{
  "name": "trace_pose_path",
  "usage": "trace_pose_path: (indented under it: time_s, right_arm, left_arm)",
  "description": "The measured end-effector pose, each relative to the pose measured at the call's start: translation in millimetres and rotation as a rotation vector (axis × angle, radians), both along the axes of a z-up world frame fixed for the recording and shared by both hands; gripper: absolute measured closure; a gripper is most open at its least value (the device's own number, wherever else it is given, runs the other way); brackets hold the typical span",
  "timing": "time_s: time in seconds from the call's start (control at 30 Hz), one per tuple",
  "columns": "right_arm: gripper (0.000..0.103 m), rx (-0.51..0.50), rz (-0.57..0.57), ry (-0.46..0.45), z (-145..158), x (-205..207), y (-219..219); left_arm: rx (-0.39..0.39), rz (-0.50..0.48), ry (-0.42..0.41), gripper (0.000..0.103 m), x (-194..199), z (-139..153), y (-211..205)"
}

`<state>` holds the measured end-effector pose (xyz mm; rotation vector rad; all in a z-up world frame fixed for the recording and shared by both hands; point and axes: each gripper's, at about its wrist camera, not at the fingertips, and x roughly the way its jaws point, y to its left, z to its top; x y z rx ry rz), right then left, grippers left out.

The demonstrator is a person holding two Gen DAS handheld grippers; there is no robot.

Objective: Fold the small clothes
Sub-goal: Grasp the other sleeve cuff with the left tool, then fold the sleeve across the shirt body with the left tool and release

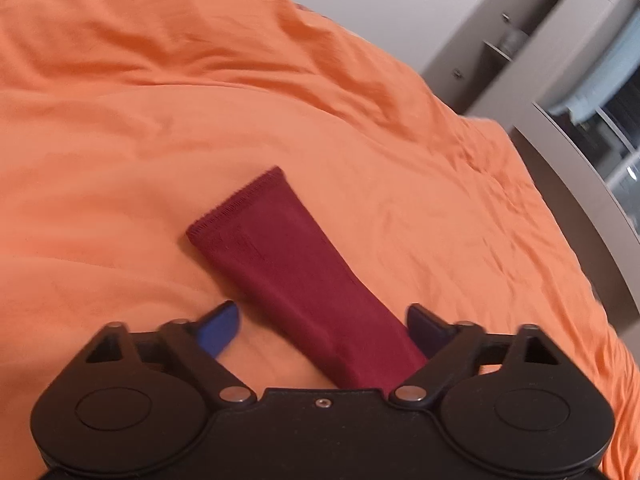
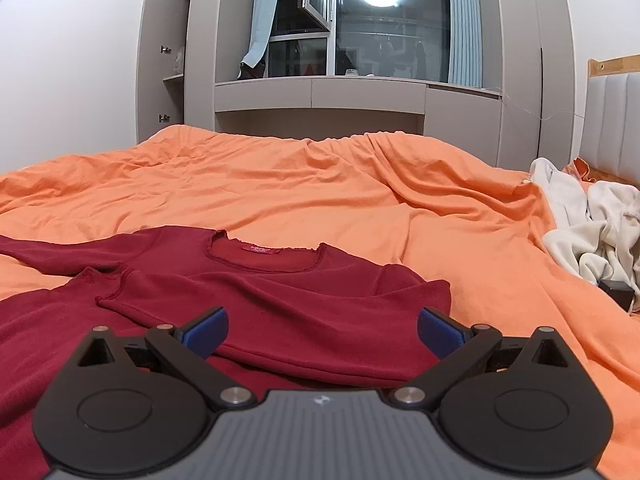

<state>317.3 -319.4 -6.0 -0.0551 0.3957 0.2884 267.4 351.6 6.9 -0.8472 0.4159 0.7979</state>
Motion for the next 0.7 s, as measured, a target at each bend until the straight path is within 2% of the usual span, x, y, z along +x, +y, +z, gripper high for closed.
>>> trace_pose_path:
  time_s: [0.03,0.07,0.13,0.17,0.2,0.23,0.27,0.37,0.5,0.7]
  right_arm:
    - [0.0,0.004,-0.001,0.001,-0.4,0.2,-0.1]
    - [0.0,0.01,-0.002,0.001,-0.7,0.2,-0.7]
    - [0.0,0.018,0.0,0.005,-1.8,0.5,-1.3]
    - [0.0,0.018,0.0,0.009,-2.7,0.7,-0.9]
    - [0.0,0.016,-0.001,0.013,-3.5,1.2,0.1]
    - [0.0,0.013,-0.002,0.015,-4.1,1.4,1.1]
    - [0.0,0.011,-0.001,0.017,-4.5,1.4,1.9]
    - [0.0,0.007,0.001,0.013,-4.6,0.8,4.3]
    - [0.0,0.005,0.004,0.008,-4.3,-0.9,6.2]
    - [0.0,0.016,-0.006,0.008,-3.0,-0.3,4.2]
  left_arm:
    - [-0.005,0.018,-0.006,0.023,0.8,-2.2,4.2]
    - [-0.009,0.041,-0.017,0.03,0.1,-4.0,8.2]
    - [-0.026,0.083,-0.042,0.048,-4.9,-7.3,15.8]
    - [-0.037,0.095,-0.056,0.063,-5.6,-9.0,18.7]
    - [-0.047,0.104,-0.069,0.074,-6.2,-10.8,20.9]
    - [-0.055,0.111,-0.079,0.079,-6.7,-12.0,21.9]
    - [-0.056,0.115,-0.09,0.09,-7.1,-12.5,22.5]
    - [-0.017,0.098,-0.123,0.096,-6.0,-6.6,16.2]
    - [0.134,0.035,-0.135,0.097,4.3,18.3,-12.5]
    - [0.362,-0.172,-0.153,0.097,39.0,60.0,-87.7]
